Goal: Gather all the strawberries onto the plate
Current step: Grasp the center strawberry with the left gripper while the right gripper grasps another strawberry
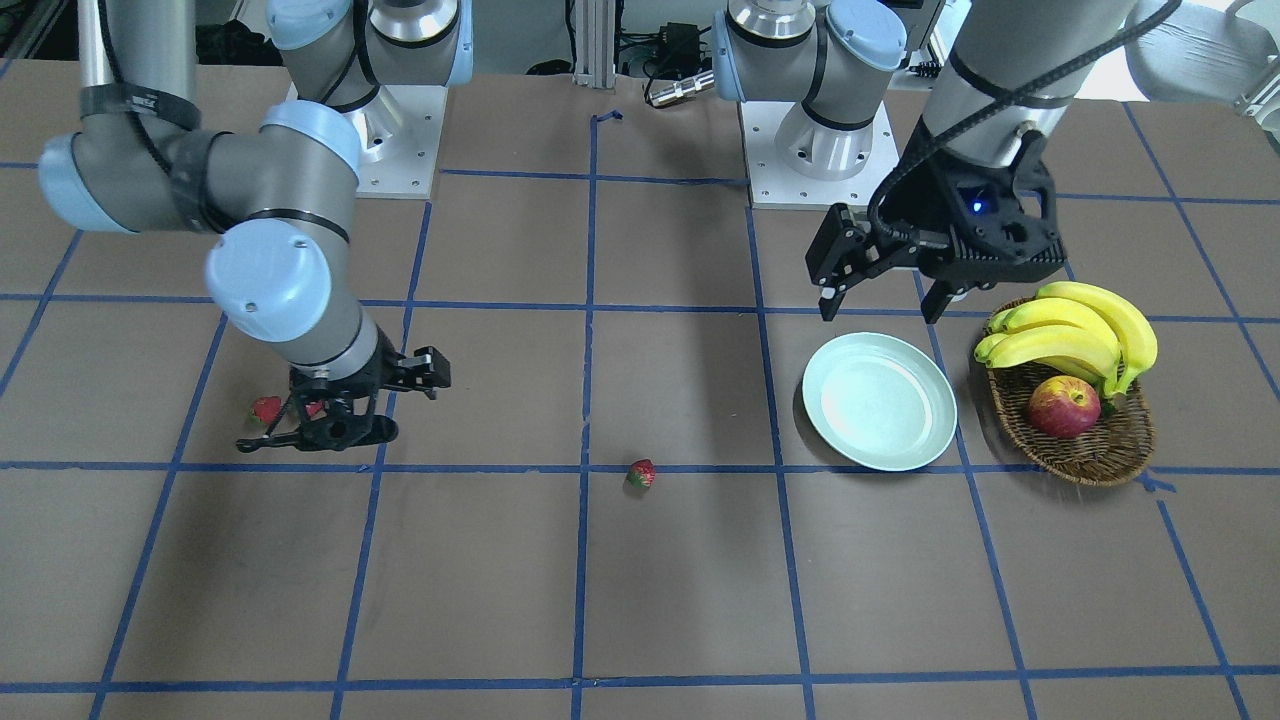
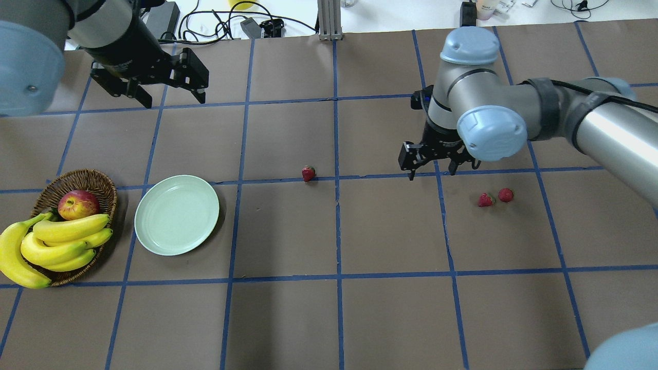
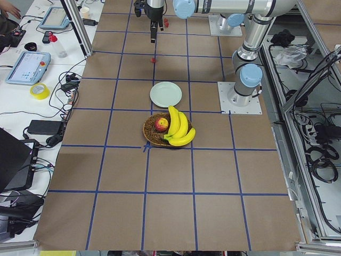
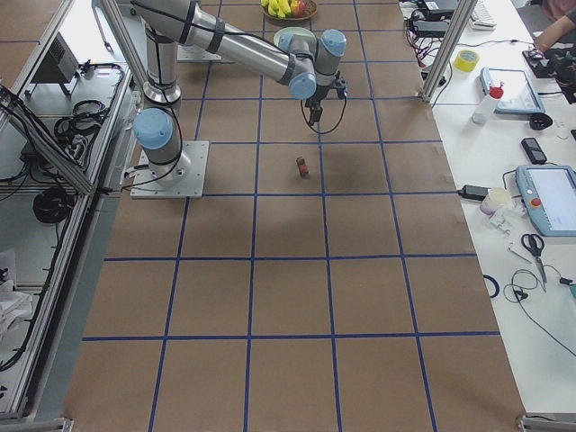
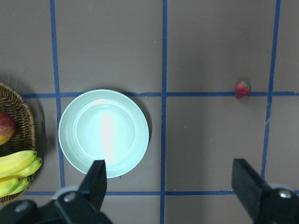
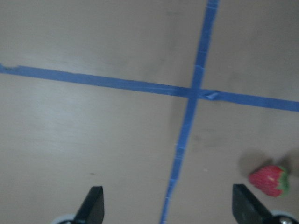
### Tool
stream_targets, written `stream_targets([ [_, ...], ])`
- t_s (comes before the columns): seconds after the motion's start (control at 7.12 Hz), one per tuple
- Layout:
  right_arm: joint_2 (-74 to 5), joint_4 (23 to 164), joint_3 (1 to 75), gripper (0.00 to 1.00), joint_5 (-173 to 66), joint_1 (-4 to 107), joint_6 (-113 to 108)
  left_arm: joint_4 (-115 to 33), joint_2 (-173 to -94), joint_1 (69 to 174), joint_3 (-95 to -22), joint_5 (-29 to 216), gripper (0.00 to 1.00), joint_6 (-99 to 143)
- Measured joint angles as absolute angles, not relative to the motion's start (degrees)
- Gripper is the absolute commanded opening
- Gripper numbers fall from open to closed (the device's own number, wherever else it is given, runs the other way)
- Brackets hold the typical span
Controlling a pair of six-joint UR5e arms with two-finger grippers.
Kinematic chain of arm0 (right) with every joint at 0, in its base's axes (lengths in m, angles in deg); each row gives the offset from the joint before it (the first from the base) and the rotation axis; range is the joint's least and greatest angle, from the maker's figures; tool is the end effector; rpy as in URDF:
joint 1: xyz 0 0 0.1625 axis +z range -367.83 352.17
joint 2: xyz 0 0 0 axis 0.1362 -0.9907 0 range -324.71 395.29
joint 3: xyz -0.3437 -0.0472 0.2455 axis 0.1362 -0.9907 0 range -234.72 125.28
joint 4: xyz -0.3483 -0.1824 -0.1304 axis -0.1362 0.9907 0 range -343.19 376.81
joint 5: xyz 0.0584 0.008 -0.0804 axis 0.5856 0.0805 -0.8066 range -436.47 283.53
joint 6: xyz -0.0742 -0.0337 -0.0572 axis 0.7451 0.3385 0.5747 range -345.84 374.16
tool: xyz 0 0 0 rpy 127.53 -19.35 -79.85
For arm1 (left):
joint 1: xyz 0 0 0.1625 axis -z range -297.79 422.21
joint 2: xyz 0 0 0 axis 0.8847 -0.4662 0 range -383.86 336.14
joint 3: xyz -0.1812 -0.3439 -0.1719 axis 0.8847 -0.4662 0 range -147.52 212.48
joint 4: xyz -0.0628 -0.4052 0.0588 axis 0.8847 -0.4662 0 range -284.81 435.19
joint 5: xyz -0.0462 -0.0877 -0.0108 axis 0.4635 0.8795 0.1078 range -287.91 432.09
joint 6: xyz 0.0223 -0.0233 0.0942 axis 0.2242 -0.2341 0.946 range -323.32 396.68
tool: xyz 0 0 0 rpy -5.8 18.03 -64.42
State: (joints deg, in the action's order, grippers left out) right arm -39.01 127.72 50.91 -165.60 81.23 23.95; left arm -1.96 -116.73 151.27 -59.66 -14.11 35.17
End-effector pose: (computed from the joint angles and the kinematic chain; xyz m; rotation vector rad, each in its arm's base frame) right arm 0.1260 -0.5323 0.2518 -0.2367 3.0878 0.2787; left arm -0.1313 -0.5265 0.4680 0.0589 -3.0671 0.2098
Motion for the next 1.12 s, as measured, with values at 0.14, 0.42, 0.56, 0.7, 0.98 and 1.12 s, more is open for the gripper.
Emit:
stream_targets([
  [0.14, -40.4, 128.8, 53.5, 0.96, -166.8, 76.5, 31.4, 4.6, -118.8, 152.6, -63.7, -13.1, 0.94, 34.0],
  [0.42, -41.2, 133.0, 57.3, 0.95, -167.9, 68.8, 45.1, 19.3, -125.4, 155.8, -70.2, -12.7, 0.93, 33.3],
  [0.56, -41.3, 135.0, 58.6, 0.95, -167.8, 66.2, 51.5, 24.5, -129.3, 157.8, -71.3, -12.8, 0.93, 33.1],
  [0.7, -41.4, 137.7, 60.1, 0.95, -167.4, 64.9, 58.9, 28.9, -132.9, 159.9, -71.7, -12.9, 0.91, 32.9],
  [0.98, -41.2, 148.1, 64.8, 0.95, -166.7, 64.0, 74.9, 35.1, -138.8, 162.5, -71.5, -13.4, 0.90, 31.2],
  [1.12, -41.1, 153.9, 67.8, 0.93, -166.1, 63.9, 80.2, 36.6, -140.7, 164.1, -71.4, -13.6, 0.86, 28.5],
])
